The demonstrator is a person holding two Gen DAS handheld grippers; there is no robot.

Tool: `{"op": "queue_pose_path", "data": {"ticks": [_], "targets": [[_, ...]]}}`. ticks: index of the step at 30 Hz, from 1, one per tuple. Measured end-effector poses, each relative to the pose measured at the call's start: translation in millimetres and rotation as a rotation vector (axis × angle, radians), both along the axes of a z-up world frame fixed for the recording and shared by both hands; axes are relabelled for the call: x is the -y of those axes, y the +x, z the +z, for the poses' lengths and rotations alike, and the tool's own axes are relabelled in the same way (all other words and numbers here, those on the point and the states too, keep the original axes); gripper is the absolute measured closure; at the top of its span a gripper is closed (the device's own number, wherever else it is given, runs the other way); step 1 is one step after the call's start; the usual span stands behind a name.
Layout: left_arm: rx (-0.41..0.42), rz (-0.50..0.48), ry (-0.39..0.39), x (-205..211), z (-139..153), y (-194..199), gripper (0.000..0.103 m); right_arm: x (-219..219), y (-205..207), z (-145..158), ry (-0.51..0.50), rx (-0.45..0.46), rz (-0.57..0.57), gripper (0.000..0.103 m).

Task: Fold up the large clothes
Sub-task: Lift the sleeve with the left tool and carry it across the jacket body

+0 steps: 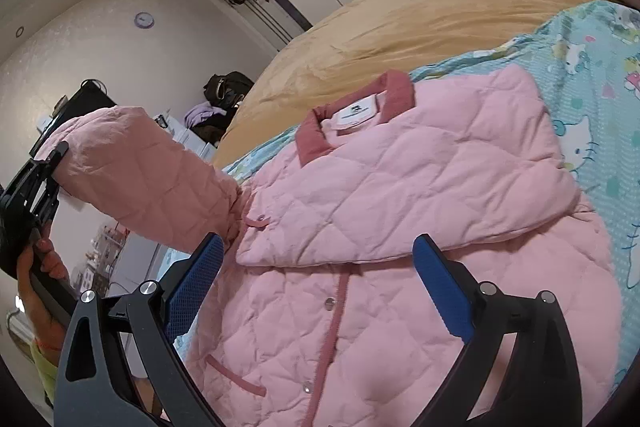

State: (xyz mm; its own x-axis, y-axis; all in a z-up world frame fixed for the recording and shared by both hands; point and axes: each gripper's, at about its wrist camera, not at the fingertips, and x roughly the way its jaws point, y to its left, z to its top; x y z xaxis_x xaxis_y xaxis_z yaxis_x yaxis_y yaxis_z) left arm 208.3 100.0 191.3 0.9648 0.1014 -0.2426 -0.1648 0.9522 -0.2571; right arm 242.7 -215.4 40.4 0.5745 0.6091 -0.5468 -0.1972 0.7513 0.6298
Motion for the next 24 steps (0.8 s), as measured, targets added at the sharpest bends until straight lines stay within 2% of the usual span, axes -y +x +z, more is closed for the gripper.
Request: {"op": "queue_pose_path", "data": {"ticks": [11,15,24], "targets": [[-0.079,-0.113,0.090,61.4,-31.6,29.8,0.092,42.0,0.6,-6.9,0.020,-0.018,-0.069,0.008],[-0.124,-0.169,0.097,80.9,-48.1,42.3,0.092,58.5,1.9,-11.0,0.020,-0.027,-0.101,0.008],[-0.239,-0.308,0.173,127.9,-109.5,63.2,0.092,97.4,5.7,-21.7,0.019,-0.062,-0.210,0.008]]}}
